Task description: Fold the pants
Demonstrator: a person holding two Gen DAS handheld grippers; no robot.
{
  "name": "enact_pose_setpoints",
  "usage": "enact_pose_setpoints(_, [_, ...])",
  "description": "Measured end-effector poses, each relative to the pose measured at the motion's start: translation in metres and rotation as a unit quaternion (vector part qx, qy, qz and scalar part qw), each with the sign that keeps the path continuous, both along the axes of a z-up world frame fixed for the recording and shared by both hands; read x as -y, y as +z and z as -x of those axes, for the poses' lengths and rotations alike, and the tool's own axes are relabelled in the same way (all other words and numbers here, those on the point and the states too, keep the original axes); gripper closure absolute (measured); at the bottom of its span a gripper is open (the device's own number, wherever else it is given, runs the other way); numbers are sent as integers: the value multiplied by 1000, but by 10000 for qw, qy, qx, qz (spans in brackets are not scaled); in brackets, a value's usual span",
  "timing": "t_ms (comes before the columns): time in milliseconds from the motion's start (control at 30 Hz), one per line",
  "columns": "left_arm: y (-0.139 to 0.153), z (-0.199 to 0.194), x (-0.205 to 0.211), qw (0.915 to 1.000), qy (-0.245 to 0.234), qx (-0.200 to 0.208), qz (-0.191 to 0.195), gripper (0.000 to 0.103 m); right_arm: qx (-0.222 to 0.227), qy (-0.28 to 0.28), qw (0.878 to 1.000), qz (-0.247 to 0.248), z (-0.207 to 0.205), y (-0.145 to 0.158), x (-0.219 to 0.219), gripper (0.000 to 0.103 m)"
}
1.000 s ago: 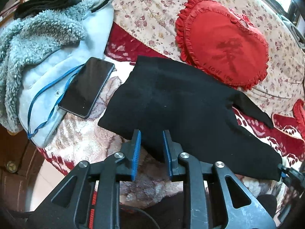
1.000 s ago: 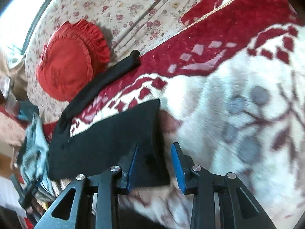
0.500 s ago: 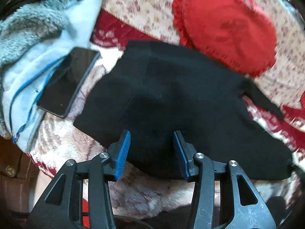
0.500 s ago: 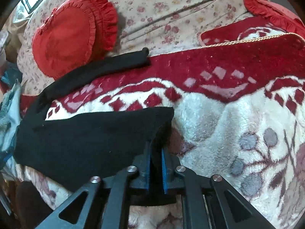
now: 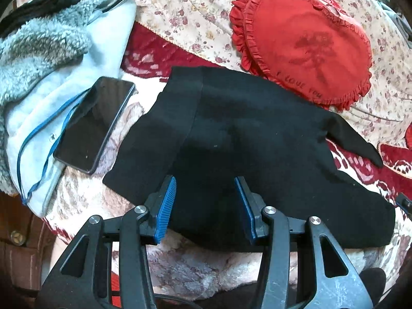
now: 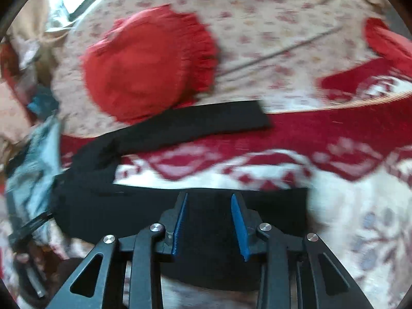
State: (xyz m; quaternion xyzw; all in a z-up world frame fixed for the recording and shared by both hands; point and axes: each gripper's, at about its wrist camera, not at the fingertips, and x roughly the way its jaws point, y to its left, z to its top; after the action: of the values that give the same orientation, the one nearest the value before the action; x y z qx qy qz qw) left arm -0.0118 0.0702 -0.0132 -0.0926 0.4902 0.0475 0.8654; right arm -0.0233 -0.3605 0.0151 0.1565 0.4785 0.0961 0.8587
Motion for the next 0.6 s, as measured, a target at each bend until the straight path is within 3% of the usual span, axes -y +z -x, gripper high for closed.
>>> enact_pose_setpoints(367, [0,-26,17,9998,-182,15,8,57,-174,1659,9859,-111,-52,-18,-141,70])
enact_pose_setpoints(600, [-5,-43,30,9995,-300,-22,23,57,-326,2054,9781,17,-73,-42,-187,70])
